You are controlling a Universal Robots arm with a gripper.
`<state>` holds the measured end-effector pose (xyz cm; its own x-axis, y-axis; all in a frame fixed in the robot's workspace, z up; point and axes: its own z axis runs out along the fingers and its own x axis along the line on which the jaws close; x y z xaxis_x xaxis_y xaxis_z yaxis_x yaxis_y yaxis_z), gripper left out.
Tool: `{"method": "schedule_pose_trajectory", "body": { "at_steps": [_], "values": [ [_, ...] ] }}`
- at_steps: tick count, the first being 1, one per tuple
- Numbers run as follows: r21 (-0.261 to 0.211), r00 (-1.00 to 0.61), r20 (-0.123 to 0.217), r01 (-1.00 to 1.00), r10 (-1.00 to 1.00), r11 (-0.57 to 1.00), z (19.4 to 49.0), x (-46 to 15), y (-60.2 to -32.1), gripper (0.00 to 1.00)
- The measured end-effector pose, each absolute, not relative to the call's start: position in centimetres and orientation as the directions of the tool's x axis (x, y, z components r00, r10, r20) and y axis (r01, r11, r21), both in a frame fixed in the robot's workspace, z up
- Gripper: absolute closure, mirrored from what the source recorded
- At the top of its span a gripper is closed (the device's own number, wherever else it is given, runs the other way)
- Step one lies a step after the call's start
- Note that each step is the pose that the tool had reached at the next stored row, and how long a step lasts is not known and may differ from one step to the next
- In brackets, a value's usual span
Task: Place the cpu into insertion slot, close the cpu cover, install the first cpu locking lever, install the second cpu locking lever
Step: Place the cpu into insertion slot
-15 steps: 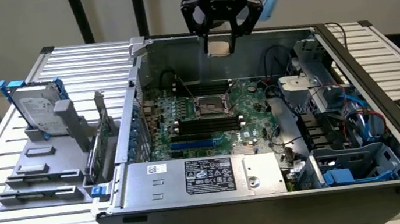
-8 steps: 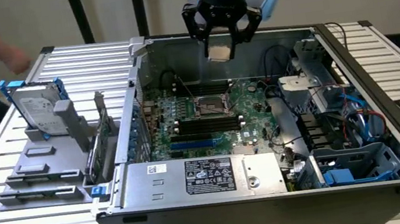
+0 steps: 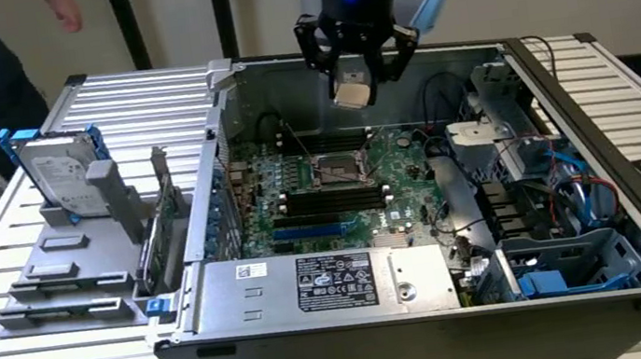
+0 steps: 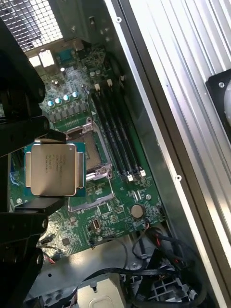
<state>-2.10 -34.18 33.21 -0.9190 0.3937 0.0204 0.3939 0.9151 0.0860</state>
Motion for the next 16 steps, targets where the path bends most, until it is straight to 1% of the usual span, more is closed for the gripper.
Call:
{"method": "schedule_pose_trajectory", "body": {
  "at_steps": [7, 16],
  "values": [
    [0.086, -0.861, 0.02, 0.507, 0.507, 0.858, 32.2, -2.1, -34.2, 0.46],
    [0.084, -0.774, 0.024, 0.633, 0.633, 0.77, 32.0, -2.1, -34.2, 0.46]
  ]
}}
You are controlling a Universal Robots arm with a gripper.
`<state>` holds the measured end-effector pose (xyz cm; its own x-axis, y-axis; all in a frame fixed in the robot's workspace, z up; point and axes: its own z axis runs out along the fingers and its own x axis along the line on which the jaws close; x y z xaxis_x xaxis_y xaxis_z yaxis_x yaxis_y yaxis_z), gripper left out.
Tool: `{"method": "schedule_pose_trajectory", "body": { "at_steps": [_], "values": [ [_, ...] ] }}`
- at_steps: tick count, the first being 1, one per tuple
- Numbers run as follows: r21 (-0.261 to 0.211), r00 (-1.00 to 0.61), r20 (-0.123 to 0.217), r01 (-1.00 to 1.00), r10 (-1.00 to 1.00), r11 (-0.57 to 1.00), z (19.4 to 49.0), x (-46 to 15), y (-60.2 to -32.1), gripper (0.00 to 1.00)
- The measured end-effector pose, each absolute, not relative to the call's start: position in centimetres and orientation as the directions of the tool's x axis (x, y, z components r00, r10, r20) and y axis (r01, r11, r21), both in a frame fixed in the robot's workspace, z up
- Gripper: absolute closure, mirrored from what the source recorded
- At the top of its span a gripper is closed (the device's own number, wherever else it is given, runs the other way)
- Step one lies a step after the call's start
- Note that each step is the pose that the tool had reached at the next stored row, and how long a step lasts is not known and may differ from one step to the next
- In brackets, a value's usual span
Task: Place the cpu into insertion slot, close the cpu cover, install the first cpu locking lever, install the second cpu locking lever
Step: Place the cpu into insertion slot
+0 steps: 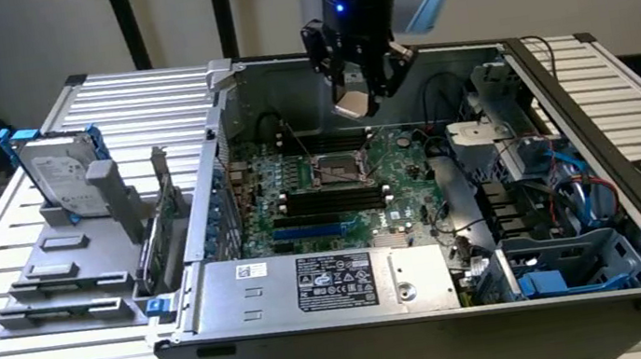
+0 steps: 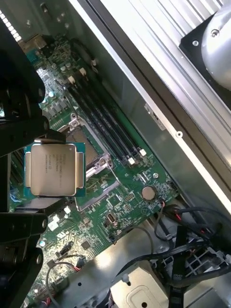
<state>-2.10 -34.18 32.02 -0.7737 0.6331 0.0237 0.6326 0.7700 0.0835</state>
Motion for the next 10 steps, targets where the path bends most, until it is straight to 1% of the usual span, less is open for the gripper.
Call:
{"method": "schedule_pose_trajectory", "body": {
  "at_steps": [10],
  "values": [
    [0.044, -0.698, 0.066, 0.716, 0.713, 0.697, 32.03, -2.1, -34.18, 0.46]
  ]
}}
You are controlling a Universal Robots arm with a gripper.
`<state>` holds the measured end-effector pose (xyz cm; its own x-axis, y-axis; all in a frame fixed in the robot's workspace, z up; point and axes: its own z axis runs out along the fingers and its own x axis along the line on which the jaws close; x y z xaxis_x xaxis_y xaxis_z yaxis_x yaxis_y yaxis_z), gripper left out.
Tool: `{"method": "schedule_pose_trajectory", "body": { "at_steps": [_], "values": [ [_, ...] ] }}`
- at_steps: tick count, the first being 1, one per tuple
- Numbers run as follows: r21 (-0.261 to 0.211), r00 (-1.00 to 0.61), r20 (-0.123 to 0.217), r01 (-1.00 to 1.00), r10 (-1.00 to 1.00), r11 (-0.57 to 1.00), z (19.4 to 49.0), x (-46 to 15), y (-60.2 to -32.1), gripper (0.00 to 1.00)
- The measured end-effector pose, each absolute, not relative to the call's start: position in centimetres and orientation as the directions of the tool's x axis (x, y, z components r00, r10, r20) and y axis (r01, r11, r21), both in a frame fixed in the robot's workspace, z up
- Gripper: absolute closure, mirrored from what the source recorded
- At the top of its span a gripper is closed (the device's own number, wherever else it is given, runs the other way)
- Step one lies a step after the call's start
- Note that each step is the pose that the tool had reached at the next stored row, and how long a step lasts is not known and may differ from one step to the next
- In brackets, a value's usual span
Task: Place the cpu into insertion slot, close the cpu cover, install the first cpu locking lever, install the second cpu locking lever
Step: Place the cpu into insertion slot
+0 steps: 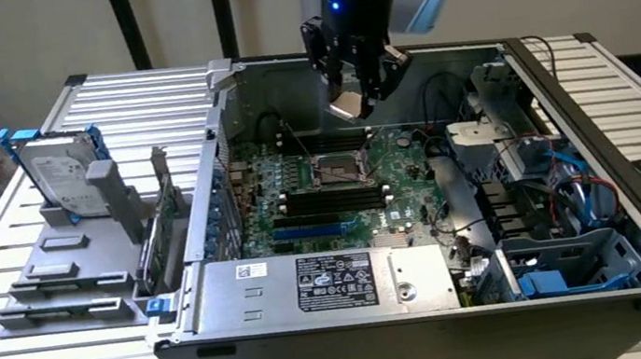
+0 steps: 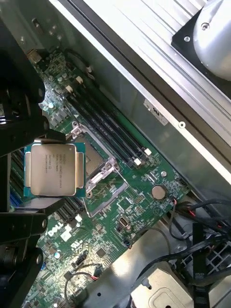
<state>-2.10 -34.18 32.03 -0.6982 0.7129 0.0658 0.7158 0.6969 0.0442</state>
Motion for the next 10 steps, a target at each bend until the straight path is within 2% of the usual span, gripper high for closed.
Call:
{"method": "schedule_pose_trajectory", "body": {
  "at_steps": [10],
  "values": [
    [0.035, -0.577, 0.075, 0.817, 0.813, 0.576, 31.98, -2.1, -34.18, 0.46]
  ]
}}
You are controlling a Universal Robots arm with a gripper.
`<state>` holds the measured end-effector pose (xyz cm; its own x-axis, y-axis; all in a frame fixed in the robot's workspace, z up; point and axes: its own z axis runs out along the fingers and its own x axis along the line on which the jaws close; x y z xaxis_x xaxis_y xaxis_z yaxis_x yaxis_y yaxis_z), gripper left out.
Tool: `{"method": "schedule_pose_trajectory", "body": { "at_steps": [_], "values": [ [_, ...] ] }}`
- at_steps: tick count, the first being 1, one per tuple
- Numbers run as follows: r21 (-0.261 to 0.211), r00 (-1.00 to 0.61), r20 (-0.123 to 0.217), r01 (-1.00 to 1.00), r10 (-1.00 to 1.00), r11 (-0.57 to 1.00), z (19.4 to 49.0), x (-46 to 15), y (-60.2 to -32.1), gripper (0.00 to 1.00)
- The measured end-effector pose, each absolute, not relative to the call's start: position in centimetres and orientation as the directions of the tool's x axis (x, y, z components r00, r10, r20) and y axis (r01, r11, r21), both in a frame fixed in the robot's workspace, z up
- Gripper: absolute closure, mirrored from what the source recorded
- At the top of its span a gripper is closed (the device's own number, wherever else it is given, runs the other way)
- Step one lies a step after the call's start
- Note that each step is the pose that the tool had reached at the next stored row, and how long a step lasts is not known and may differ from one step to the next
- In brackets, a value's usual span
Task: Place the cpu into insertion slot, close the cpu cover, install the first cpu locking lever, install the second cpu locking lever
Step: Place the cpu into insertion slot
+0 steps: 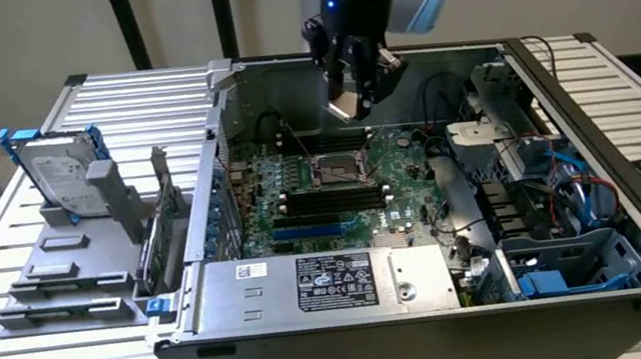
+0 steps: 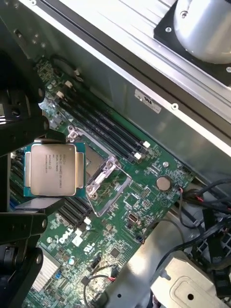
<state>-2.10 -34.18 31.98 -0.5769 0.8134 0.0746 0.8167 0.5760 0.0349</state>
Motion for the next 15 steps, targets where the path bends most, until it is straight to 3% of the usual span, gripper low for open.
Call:
{"method": "schedule_pose_trajectory", "body": {
  "at_steps": [15],
  "values": [
    [0.035, -0.337, 0.075, 0.942, 0.939, 0.335, 31.71, -2.1, -34.18, 0.46]
  ]
}}
